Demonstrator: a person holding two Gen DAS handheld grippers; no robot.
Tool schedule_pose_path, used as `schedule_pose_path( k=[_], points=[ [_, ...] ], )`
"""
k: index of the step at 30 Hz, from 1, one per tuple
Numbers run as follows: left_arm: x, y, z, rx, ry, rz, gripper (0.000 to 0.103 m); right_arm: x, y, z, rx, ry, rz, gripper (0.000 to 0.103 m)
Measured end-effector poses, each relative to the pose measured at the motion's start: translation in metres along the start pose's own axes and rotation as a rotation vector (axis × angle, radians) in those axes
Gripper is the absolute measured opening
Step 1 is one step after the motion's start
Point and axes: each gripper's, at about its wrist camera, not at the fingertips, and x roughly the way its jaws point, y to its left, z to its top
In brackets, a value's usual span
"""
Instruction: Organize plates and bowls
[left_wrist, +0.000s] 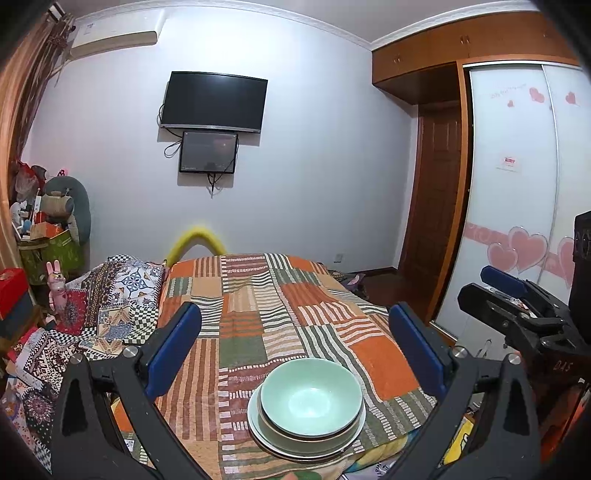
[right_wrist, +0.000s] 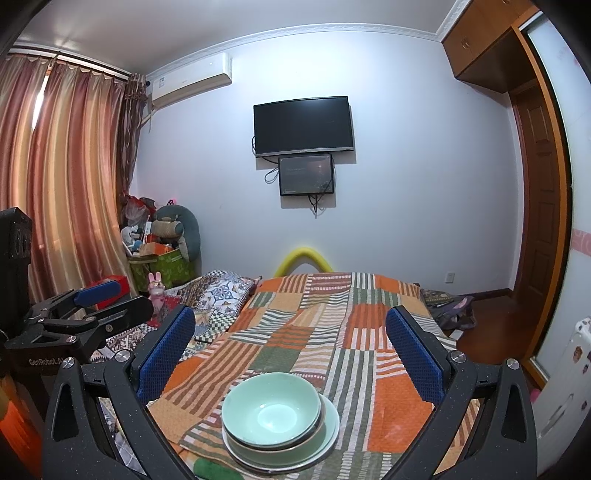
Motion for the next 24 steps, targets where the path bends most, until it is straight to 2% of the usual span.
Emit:
schedule_pose_path(
  k=[24],
  points=[
    [0.0009, -0.0012, 0.0013, -0.001, 0.008, -0.023, 0.103, -0.0014, -0.0035, -0.0012, 0.013, 0.001, -0.006, 0.103]
  ],
)
